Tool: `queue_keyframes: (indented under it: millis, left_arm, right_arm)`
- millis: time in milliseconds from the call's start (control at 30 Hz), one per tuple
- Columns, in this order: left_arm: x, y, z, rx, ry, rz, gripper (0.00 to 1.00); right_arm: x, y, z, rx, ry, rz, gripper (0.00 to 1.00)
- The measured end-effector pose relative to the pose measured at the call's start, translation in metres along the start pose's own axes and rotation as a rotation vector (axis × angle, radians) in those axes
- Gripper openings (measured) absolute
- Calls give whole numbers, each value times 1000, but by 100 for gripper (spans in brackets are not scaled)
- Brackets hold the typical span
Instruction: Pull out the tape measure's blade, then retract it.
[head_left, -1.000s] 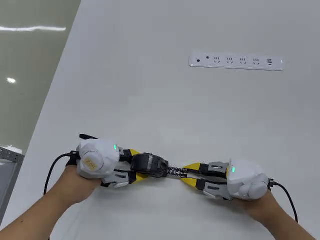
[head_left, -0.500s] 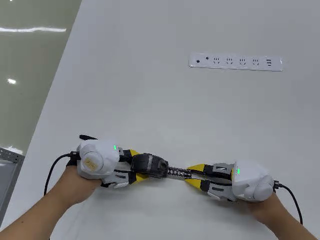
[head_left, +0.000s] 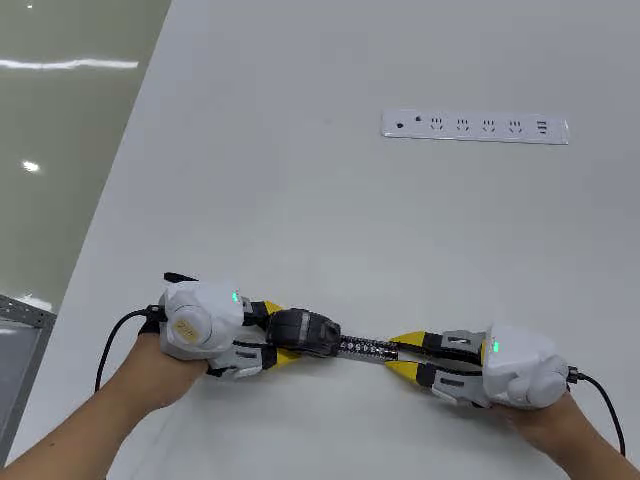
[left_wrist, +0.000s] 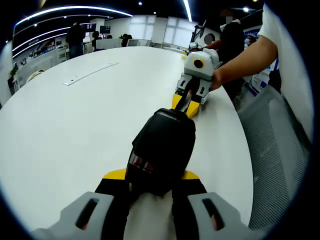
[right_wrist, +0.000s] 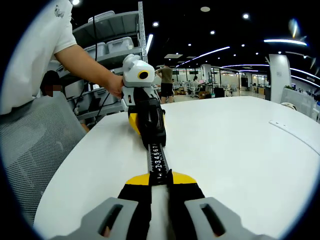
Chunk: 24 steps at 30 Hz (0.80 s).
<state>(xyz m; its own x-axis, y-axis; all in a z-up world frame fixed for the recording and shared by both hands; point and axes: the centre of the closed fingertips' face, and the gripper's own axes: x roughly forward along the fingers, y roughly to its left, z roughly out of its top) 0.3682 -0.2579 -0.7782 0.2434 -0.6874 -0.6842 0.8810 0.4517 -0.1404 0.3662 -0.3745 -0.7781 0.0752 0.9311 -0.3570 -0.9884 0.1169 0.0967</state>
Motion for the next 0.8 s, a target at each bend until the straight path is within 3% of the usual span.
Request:
queue_keyframes:
  millis: [800]
  left_arm:
    - [0,0,0,1,4,-1,29]
  right_arm:
    - [-20,-3,-5,27,-1,-24,11]
